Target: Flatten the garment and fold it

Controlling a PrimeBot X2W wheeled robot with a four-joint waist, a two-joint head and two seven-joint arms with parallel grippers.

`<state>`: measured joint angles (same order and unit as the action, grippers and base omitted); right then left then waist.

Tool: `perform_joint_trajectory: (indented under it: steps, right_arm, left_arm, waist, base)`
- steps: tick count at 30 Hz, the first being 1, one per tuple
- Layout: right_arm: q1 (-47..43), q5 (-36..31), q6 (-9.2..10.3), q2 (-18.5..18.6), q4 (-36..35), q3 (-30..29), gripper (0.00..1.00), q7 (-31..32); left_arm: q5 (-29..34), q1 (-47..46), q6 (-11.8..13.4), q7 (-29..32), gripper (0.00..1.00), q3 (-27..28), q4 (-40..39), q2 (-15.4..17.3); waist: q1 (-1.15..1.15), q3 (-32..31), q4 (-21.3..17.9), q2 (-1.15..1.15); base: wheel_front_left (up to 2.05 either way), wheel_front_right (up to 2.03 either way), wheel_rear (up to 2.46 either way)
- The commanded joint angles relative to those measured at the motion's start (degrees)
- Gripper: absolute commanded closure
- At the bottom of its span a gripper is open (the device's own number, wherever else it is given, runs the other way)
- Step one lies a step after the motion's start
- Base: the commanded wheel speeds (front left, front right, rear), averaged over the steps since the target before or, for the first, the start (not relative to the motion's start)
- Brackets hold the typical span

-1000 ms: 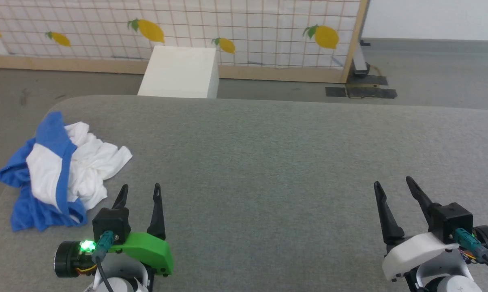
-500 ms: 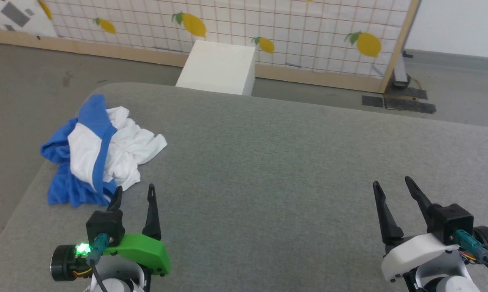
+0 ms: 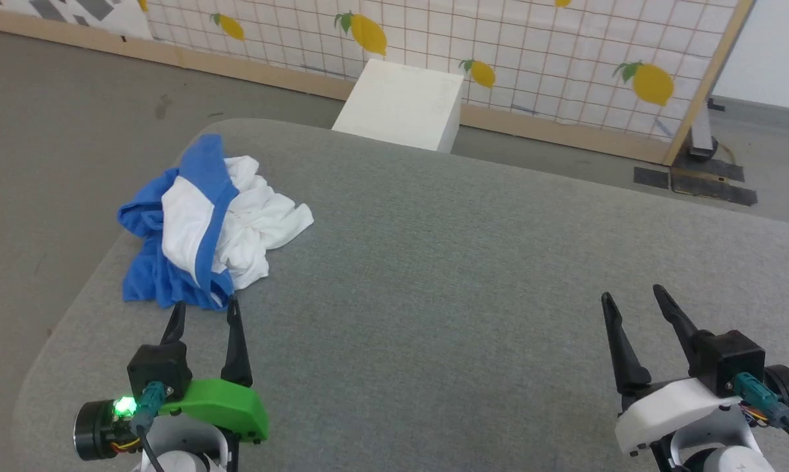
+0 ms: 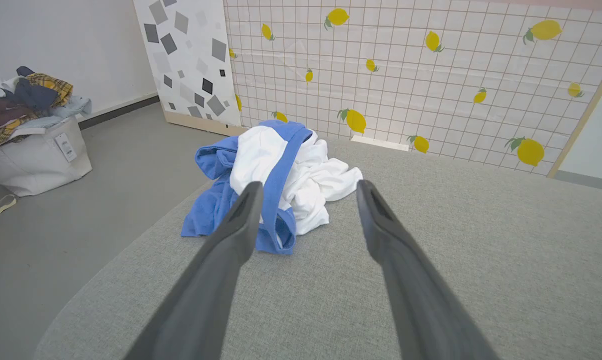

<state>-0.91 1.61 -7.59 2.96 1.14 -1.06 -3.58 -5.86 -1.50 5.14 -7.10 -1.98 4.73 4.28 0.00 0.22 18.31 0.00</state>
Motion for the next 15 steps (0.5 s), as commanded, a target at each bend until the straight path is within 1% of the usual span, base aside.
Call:
perform_joint_trajectory:
  steps: [1,15]
  right_arm:
    - [0.72,0.51,0.05,-0.04,0.15,0.05,0.00,-0.61]
    - [0.59,1.01,0.06,-0.05,0.38,0.49,0.00,-1.41]
  left_arm:
    - [-0.68,0.02,0.48,-0.62,0.00,0.10,0.17,0.55]
    - [-1.80,0.88,1.92,-2.32,0.00,-0.05,0.47,1.12]
  waist:
    - [0.00,0.02,0.84,0.00]
    - [0.00,-0.51,5.31,0.00]
  base:
    - [0.00,0.00,0.00]
    - [0.00,0.00,0.00]
